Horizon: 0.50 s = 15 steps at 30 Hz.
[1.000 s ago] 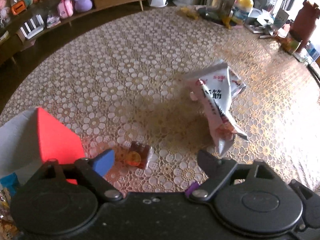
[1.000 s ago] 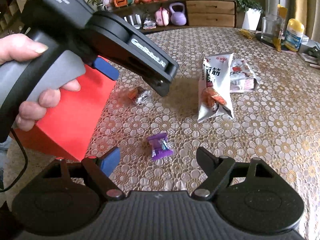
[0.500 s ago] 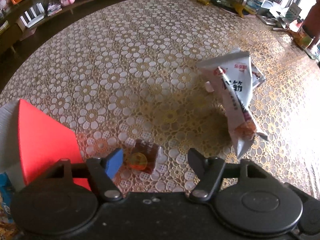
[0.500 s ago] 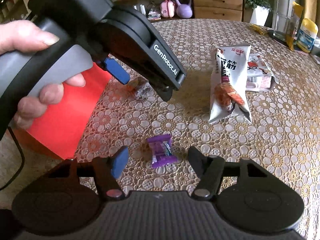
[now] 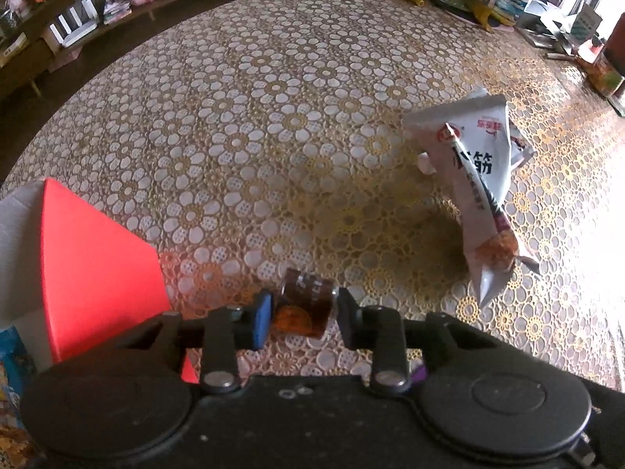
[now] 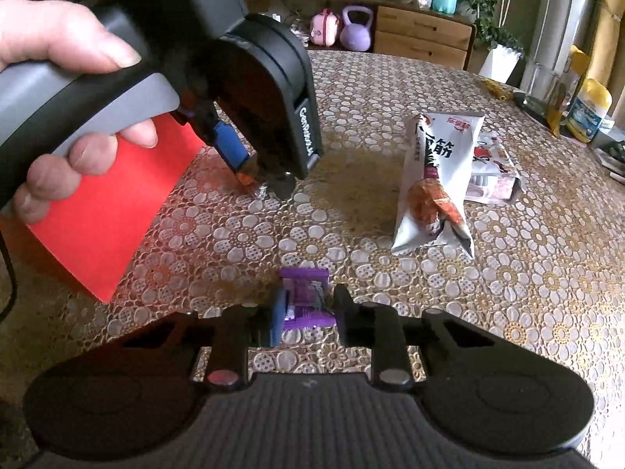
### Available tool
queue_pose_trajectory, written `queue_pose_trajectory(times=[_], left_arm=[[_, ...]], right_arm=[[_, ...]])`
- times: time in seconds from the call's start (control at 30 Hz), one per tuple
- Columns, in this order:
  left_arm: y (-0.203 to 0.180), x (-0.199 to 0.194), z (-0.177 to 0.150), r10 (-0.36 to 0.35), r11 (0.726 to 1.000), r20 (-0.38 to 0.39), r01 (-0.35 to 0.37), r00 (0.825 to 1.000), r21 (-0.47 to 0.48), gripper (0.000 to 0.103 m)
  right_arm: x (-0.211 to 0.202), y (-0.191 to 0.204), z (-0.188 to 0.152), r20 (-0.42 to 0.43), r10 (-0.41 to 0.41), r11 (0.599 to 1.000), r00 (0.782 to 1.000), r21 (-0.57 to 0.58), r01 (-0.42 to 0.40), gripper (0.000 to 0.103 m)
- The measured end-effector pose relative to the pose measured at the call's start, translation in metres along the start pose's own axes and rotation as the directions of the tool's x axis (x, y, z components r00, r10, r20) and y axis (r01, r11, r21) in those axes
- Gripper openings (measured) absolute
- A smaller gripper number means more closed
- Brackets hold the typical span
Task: Organize snacks
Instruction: 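Close the left gripper on the amber candy while the right gripper grasps the purple candy, then carry the amber and purple candies over the box with both grippers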
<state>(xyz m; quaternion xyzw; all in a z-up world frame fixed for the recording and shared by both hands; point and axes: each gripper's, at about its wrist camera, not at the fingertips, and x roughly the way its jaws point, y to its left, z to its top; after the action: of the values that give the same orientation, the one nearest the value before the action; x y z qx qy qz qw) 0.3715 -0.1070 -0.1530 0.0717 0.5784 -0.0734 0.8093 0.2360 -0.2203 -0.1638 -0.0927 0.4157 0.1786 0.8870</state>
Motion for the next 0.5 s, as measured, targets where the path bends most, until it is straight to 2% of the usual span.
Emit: queue_pose_trajectory(times=[0.1, 0.5], left_arm=[[-0.003, -0.006, -0.002, 0.009, 1.0, 0.005, -0.009, 1.0, -0.005, 0.028], [-0.005, -0.051, -0.027, -0.081, 0.997, 0.045, 0.082, 0.996, -0.013, 0.028]], right_arm=[[-0.004, -0.002, -0.001, 0.001, -0.007, 1.0, 1.0, 0.026, 0.007, 0.025], [-0.056, -0.01, -0.003, 0.037, 0.007, 0.994, 0.999, 0.111, -0.011, 0.025]])
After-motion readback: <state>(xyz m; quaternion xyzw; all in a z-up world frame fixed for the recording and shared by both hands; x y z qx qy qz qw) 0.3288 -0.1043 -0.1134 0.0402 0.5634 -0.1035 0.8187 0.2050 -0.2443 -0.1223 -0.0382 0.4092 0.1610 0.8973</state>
